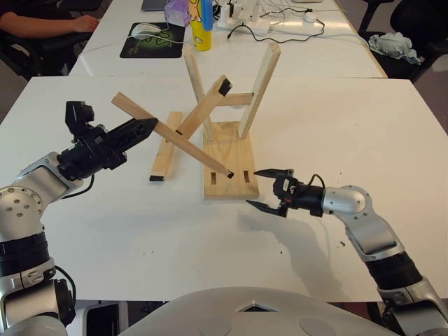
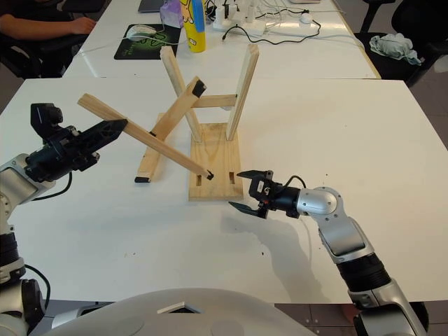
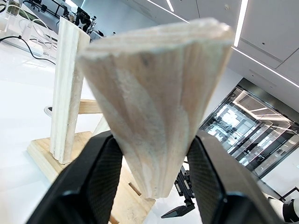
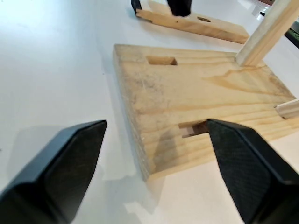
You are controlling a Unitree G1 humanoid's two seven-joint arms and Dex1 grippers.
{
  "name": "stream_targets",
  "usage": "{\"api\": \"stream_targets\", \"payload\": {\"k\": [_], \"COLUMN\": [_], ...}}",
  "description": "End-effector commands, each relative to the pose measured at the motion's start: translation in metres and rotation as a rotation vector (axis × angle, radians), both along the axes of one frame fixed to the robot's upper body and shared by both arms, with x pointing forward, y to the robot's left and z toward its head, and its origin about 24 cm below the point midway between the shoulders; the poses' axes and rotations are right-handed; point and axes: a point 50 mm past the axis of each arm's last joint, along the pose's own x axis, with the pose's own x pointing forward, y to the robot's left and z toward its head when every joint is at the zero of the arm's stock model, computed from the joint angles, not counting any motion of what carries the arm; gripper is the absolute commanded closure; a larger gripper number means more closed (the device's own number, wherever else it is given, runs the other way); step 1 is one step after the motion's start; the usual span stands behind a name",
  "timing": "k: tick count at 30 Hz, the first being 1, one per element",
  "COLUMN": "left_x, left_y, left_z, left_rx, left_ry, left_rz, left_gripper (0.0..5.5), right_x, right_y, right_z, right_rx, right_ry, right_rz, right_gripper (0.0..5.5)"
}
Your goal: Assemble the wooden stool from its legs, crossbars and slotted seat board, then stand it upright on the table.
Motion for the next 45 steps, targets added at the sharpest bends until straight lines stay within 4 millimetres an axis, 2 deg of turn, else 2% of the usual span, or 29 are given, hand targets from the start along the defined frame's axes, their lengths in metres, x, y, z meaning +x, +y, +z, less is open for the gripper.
{"api": "stream_targets", "payload": {"k": [1,5,13,15,19,21,24,27,33,39,45], "left_x": [0.004,0.004,0.006,0.008,0.011,0.011,0.012,0.013,0.016,0.015,0.016], "left_y": [0.005,0.007,0.010,0.006,-0.010,-0.017,-0.032,-0.045,-0.059,-0.055,-0.049], "left_z": [0.011,0.012,0.009,0.010,0.020,0.027,0.033,0.029,0.018,0.010,0.005], "left_rx": [0.019,0.032,0.143,0.164,0.167,0.185,0.254,0.319,0.384,0.418,0.449], "left_ry": [-0.052,-0.059,-0.091,-0.123,-0.228,-0.271,-0.337,-0.368,-0.377,-0.359,-0.337], "left_rz": [0.011,0.020,0.069,0.086,0.093,0.096,0.084,0.050,-0.018,-0.026,-0.048], "left_gripper": [3.47,3.47,3.47,3.47,3.47,3.47,3.47,3.47,3.47,3.47,3.47], "right_x": [0.010,0.023,0.046,0.046,0.036,0.029,0.025,0.017,0.009,0.009,0.005], "right_y": [0.003,-0.001,-0.030,-0.031,-0.024,-0.018,-0.008,0.006,0.022,0.034,0.047], "right_z": [0.000,-0.001,0.008,0.012,0.025,0.026,0.016,-0.004,-0.025,-0.031,-0.048], "right_rx": [-0.050,-0.092,-0.218,-0.141,0.306,0.454,0.626,0.614,0.602,0.566,0.499], "right_ry": [-0.093,-0.162,-0.286,-0.246,0.062,0.181,0.285,0.299,0.293,0.255,0.333], "right_rz": [-0.008,-0.056,-0.107,-0.135,-0.255,-0.285,-0.433,-0.557,-0.706,-0.699,-0.730], "right_gripper": [1.53,1.53,1.53,1.53,1.53,1.80,2.23,2.62,3.42,4.28,5.14]}}
